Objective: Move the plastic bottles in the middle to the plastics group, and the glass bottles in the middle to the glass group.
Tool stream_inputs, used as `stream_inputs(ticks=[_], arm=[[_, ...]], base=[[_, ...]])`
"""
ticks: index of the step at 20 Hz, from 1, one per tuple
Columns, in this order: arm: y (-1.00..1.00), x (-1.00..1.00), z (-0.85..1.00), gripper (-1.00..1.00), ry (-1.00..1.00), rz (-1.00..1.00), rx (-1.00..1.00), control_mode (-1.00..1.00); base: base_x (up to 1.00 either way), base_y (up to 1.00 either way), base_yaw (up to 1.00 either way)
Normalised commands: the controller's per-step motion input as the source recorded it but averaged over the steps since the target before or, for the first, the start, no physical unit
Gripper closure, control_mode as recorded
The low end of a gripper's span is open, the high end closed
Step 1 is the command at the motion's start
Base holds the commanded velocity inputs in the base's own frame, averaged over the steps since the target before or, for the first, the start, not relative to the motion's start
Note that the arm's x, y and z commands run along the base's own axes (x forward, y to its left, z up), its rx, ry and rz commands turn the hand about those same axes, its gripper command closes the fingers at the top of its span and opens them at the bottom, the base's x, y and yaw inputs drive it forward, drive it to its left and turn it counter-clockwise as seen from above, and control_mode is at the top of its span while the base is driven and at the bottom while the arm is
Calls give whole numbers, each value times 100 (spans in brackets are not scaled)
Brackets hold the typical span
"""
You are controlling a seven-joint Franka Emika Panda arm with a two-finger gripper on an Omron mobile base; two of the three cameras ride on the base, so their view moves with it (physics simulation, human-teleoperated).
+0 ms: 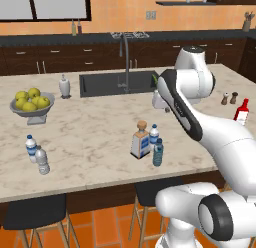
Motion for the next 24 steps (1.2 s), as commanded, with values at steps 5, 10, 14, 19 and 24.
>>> stream_inputs(ticks=[5, 10, 14, 19, 24], arm=[[0, -28, -14, -100, 0, 0, 0, -100], [-1, 6, -74, -100, 3, -1, 0, -100], [0, 25, -53, -100, 1, 0, 0, -100], [10, 29, -50, -100, 0, 0, 0, -100], [19, 28, -49, -100, 3, 0, 0, -100]], base=[[0, 0, 0], [0, 0, 0], [0, 0, 0], [0, 0, 0], [0, 0, 0]])
